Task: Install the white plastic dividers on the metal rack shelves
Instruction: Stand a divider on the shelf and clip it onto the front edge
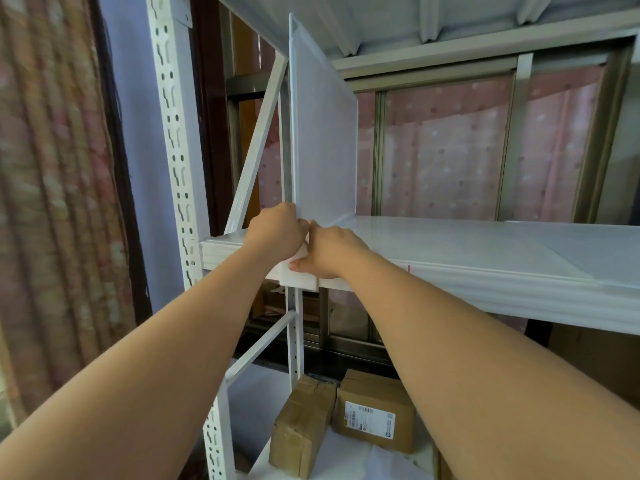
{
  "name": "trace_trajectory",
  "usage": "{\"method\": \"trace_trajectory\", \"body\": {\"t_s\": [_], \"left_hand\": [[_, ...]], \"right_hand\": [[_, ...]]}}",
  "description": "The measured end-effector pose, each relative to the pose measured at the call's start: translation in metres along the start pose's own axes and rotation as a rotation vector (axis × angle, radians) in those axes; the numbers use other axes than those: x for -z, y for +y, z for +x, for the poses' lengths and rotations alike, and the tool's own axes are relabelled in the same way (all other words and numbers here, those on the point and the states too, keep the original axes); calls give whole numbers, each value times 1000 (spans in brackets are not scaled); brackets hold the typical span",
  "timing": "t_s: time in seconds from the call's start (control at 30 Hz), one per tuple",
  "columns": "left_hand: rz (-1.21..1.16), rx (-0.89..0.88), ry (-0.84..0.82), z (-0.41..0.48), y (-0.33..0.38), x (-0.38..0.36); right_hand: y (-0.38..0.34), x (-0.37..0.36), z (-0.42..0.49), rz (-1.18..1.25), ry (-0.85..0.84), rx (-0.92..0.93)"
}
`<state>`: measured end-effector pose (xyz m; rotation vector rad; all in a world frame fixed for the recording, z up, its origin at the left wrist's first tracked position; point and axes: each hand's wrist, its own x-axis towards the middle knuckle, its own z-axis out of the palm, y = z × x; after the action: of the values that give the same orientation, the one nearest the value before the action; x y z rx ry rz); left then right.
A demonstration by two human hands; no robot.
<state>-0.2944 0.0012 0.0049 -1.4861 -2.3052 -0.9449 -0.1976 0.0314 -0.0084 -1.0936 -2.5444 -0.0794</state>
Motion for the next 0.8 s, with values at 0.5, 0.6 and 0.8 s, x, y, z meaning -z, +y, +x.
{"method": "trace_trajectory", "body": {"t_s": [0.5,0.6,0.8], "left_hand": [[52,-65,41,-4,-3,2],[59,-57,50,-6,-2,2],[-62,0,135,-17,-5,-6]], "right_hand": [[1,1,0,-6,41,9],[1,0,0,-7,48,2],[-2,-9,-4,-86,82,-14]]}}
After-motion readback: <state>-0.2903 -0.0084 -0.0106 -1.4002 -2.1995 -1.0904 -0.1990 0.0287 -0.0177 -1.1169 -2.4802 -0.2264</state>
